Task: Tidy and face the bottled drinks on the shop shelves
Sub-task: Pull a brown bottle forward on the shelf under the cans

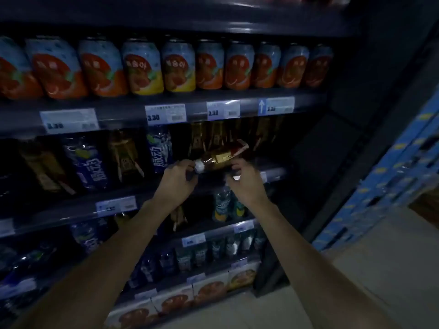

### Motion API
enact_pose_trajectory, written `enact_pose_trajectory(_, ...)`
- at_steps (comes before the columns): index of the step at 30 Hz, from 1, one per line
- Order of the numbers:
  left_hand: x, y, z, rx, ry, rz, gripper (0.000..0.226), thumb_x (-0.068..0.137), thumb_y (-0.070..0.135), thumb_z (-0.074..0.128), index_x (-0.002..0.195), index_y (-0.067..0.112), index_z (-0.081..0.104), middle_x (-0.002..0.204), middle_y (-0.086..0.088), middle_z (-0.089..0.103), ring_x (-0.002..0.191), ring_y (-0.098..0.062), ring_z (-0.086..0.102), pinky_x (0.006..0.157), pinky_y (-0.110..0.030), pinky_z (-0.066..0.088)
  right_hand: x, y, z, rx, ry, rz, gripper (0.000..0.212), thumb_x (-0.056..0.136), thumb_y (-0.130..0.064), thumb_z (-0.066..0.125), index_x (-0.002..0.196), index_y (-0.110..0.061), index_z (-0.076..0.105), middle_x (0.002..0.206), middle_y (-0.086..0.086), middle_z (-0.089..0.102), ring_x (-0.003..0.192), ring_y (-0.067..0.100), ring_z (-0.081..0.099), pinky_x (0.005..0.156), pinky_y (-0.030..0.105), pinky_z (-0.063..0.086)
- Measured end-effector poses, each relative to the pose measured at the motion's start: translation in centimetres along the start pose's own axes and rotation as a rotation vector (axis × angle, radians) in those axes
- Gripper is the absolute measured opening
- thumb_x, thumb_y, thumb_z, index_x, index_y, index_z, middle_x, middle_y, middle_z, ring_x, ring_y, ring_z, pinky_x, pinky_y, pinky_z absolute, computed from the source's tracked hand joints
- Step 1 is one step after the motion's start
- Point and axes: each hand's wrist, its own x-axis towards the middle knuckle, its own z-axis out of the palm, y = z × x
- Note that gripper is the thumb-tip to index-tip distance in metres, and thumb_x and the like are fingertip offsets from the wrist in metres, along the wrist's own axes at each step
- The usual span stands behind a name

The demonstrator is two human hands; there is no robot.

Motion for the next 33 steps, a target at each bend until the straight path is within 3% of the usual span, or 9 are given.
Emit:
enact_pose_trajectory(5, 0.5, -0.9, 0.8, 0.126, 0.019, -0.065, 0.037, 0.082, 0.014, 0.067, 0.119, 0.009, 0.062, 0.112, -0.012, 0.064, 0.106, -0.032, 0.057, 0.091, -0.047, 0.048, 3.0, 0.9, 1.3, -0.187, -0.011, -0.088, 0.046, 0.083, -0.018, 0.066, 0.127, -0.013, 0.054, 0.132, 0.007, 0.049, 0.122, 0.030, 0.042, 0.096, 0.046, 0.042)
enact_pose_trajectory(12, 0.2, -2.3, 1.0, 0.175, -0.023, -0.159, 0.041, 0.087, 0.024, 0.065, 0.125, 0.013, 0.059, 0.119, -0.008, 0.063, 0.111, -0.028, 0.057, 0.093, -0.046, 0.048, 5.7, 1.7, 3.8, -0.402, -0.035, -0.128, 0.064, 0.077, -0.023, 0.070, 0.136, -0.021, 0.044, 0.138, 0.007, 0.038, 0.131, 0.030, 0.026, 0.104, 0.051, 0.031)
enact_pose_trajectory(23, -0.4, -3.2, 1.0, 0.163, -0.061, -0.158, 0.039, 0.088, 0.022, 0.064, 0.125, 0.011, 0.059, 0.122, -0.008, 0.060, 0.114, -0.026, 0.054, 0.095, -0.045, 0.046, 6.9, 1.2, 6.5, -0.540, -0.092, -0.174, 0.064, 0.075, -0.033, 0.073, 0.132, -0.020, 0.047, 0.140, 0.006, 0.042, 0.141, 0.030, 0.020, 0.109, 0.057, 0.022)
enact_pose_trajectory(33, -0.5, -2.9, 1.1, 0.205, -0.075, -0.172, 0.039, 0.089, 0.027, 0.062, 0.125, 0.014, 0.059, 0.123, -0.008, 0.058, 0.116, -0.027, 0.051, 0.096, -0.045, 0.044, 6.7, 1.3, 7.1, -0.568, -0.003, -0.190, 0.065, 0.069, -0.036, 0.078, 0.126, -0.017, 0.054, 0.131, 0.004, 0.055, 0.133, 0.029, 0.033, 0.104, 0.058, 0.028)
